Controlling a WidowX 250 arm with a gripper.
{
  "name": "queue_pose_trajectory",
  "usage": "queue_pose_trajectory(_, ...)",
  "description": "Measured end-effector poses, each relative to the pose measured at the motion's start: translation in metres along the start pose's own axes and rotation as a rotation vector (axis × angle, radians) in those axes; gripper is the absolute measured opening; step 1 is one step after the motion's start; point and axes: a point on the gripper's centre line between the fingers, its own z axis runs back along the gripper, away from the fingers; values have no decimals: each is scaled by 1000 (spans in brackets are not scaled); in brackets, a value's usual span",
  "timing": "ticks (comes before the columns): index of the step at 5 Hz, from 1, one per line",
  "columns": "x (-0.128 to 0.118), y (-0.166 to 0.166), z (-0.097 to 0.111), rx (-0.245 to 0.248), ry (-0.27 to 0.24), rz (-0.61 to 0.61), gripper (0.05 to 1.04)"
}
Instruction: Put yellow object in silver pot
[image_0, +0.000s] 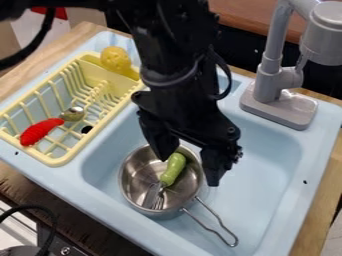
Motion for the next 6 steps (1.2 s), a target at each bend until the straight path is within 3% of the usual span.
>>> queue_pose_trajectory(1, -3, 2, -3, 3, 11, 9, 999)
queue_pose_trajectory(3, 18, 45, 2, 44, -115, 176, 999)
queue_pose_trajectory(4, 30, 83, 14, 82, -158, 261, 999)
queue_pose_trajectory(5, 37, 116, 21, 148, -170, 305, 999)
queue_pose_trajectory(6, 49, 154, 32, 154, -214, 353, 999)
